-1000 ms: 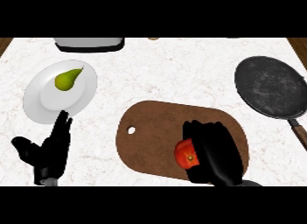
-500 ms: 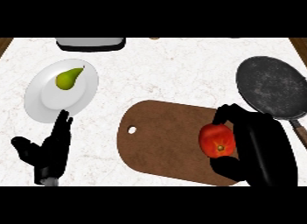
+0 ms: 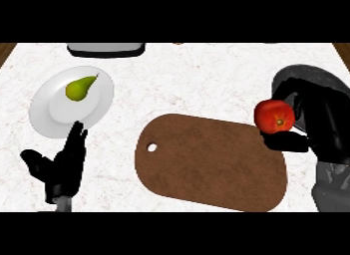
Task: Pick the tomato from the cutting board and place it in the pan
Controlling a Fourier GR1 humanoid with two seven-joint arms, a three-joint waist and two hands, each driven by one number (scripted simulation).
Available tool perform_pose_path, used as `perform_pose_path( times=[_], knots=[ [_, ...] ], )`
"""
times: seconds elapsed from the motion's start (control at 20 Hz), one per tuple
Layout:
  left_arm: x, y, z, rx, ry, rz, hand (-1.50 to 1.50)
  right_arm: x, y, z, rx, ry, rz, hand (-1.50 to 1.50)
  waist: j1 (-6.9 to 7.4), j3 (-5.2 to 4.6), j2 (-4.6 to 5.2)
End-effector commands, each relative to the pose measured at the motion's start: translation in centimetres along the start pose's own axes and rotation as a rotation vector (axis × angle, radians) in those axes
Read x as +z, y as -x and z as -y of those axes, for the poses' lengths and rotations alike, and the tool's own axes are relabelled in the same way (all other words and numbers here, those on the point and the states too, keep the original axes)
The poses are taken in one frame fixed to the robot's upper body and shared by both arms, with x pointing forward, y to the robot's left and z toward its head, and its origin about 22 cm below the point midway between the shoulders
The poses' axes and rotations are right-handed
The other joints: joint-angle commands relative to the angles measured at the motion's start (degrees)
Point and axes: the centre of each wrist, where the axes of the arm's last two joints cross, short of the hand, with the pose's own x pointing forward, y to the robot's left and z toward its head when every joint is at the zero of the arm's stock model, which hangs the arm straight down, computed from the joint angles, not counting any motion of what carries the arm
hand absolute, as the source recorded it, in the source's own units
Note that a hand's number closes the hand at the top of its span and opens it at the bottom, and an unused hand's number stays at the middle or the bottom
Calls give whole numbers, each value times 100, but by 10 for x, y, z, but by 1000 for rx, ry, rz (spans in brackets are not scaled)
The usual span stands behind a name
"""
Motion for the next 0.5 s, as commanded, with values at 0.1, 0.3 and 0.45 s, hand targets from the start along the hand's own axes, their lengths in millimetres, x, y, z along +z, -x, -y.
perform_pose_path(
  times=[0.1, 0.3, 0.45],
  knots=[
    [5, 18, 1, 8, 10, -74, 0, -47, 52, -7, 52, 74, -39, 150, 34, -49, 46],
    [-4, 4, 7, 8, 28, -70, 0, -78, 104, -18, 72, 97, -81, 150, 107, -43, 83],
    [1, 13, 8, -8, 27, -48, 0, -94, 117, -45, 105, 82, -102, 150, 166, -43, 98]
  ],
)
